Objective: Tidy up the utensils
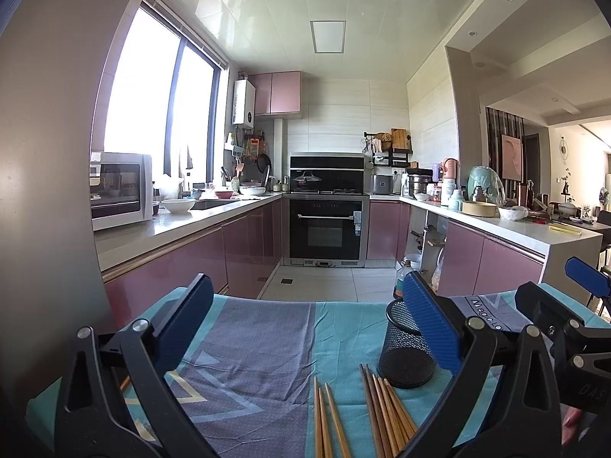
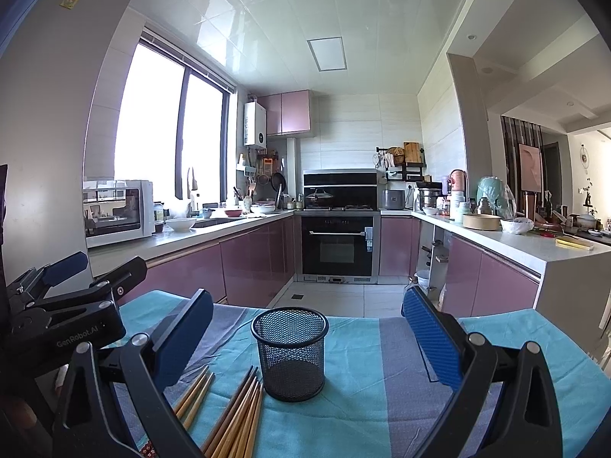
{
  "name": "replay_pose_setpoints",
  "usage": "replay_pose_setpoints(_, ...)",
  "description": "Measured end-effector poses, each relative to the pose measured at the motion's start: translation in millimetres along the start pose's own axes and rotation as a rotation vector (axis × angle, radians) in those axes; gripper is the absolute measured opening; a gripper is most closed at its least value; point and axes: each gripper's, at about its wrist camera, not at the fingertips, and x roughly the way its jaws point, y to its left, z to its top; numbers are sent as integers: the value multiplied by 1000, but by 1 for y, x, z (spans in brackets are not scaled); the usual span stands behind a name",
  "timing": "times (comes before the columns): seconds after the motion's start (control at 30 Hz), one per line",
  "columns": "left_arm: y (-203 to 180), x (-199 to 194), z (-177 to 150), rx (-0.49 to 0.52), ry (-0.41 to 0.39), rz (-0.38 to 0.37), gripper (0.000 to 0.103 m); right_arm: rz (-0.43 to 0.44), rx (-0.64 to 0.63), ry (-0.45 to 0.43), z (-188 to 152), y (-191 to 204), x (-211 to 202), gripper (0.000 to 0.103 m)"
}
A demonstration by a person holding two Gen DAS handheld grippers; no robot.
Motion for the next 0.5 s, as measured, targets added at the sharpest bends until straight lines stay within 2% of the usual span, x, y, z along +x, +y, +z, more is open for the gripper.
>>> replay_pose_setpoints(0.5,0,0,0,-1,-1,0,98,2,1,-3,1,0,-1,96)
